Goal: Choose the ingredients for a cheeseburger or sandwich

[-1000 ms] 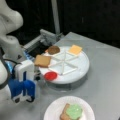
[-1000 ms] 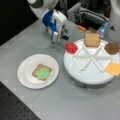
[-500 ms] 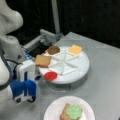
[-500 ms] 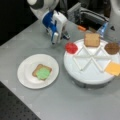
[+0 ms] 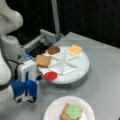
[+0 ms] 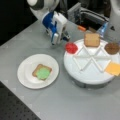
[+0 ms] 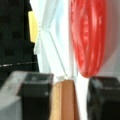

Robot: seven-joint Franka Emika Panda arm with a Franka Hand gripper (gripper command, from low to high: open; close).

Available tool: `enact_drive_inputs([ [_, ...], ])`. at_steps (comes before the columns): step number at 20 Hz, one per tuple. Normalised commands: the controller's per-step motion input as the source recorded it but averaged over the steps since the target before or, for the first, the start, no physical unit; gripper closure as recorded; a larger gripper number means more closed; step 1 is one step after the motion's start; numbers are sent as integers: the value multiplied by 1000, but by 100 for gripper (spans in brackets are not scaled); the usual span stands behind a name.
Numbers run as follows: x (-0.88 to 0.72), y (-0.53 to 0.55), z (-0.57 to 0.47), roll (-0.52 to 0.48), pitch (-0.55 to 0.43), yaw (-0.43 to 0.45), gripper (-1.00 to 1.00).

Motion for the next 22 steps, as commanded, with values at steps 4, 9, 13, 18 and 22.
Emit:
enact_drive_inputs([
  [4,211,-188,-205,222,-169,48,-100],
  [9,213,-178,-208,216,-173,40,-100],
  [13,232,-156,-238,208,-187,29,-100],
  [18,263,-125,-268,206,-195,10,-100],
  [22,247,-132,-263,215,-191,6,-100],
])
